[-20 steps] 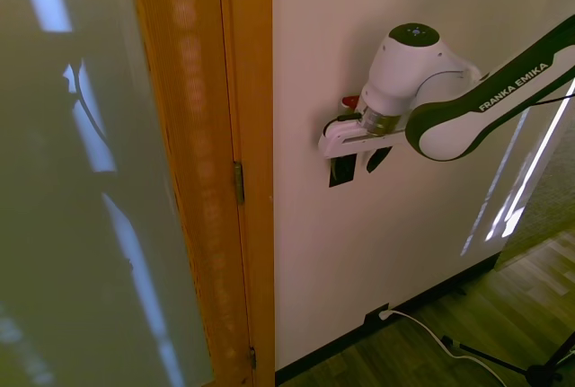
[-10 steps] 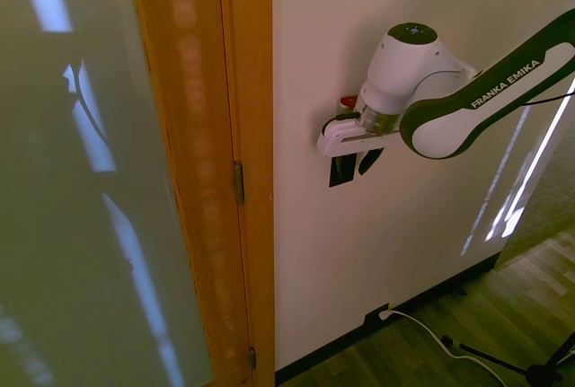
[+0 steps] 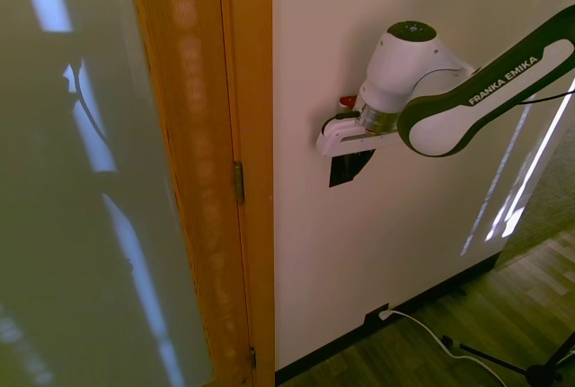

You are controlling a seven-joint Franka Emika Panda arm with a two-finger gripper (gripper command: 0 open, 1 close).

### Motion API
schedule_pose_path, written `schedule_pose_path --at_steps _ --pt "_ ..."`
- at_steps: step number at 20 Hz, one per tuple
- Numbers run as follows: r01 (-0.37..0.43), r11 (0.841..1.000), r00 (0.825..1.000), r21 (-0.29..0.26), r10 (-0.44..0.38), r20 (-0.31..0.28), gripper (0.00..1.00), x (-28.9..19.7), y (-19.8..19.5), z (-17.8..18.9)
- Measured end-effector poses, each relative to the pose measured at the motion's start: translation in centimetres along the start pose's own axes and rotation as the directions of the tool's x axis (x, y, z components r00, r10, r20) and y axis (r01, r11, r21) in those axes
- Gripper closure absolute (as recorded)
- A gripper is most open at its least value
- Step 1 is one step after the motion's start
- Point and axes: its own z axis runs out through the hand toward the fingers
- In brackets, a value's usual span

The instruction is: Turn on the light

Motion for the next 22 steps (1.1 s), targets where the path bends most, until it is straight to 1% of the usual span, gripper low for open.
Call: schedule_pose_path --at_steps 5,9,11,14,19,22 --pt "-0.003 1.000 1.000 0.002 0.003 -0.007 1.00 -0.2 -0.2 -0.3" --pt "-0.020 1.000 1.000 0.008 0.020 -0.023 1.00 -0.3 -0.3 -1.2" --pt "-0.026 0.999 0.999 0.025 0.027 -0.035 1.00 -0.1 -0.5 -2.4" --pt "-0.033 0.997 0.997 0.068 0.038 -0.066 1.00 1.2 -0.9 -4.8" --pt "-0.037 0.996 0.995 0.086 0.044 -0.088 1.00 1.6 -0.2 -6.7" --pt "-0.045 0.994 0.993 0.101 0.056 -0.103 1.00 1.0 1.0 -8.5"
